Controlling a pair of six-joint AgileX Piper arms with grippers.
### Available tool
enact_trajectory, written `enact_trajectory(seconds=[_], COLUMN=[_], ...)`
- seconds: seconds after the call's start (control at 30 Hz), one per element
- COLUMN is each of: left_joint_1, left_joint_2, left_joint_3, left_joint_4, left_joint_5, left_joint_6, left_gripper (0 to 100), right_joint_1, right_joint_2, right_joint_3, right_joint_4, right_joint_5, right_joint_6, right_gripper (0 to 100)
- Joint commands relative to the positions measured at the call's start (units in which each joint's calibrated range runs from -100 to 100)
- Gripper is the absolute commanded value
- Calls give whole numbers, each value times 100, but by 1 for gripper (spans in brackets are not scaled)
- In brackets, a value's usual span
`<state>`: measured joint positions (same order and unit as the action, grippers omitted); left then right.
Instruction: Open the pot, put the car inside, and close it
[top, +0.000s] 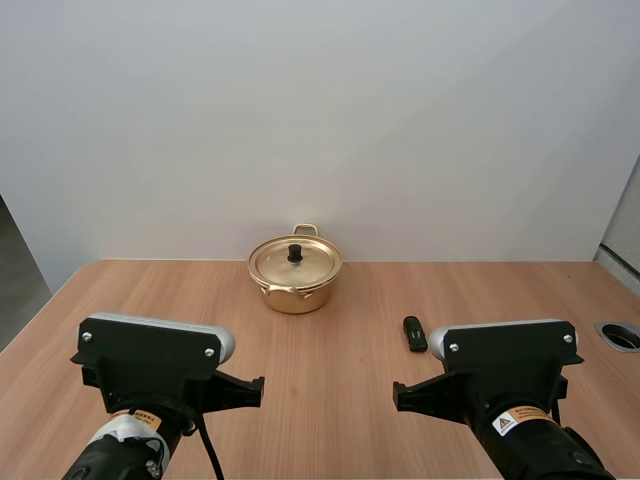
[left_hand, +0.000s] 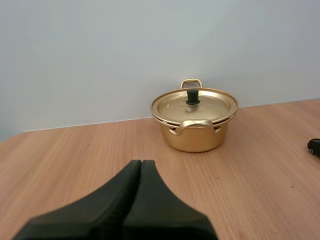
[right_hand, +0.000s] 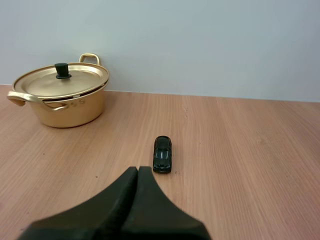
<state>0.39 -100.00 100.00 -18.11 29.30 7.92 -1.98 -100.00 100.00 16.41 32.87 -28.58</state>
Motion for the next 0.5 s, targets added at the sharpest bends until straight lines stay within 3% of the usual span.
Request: enact_trajectory(seconds=[0.0,0.3,0.47], left_joint_1=[1,1,1], left_joint_2=[0,0,0], left_joint_3=[0,0,0], left_joint_4=[0,-167,-107], left_joint_5=[-4,149,-450], left_joint_6=[-1,4,1079], left_gripper=[0,0,0], right_joint_1=[0,0,0], right_joint_2=[0,0,0], right_joint_3=[0,0,0], right_joint_4=[-4,151,67], right_joint_5=[-6,-21,-1801], right_joint_6=[-3,-3,-162], right_gripper=[0,0,0])
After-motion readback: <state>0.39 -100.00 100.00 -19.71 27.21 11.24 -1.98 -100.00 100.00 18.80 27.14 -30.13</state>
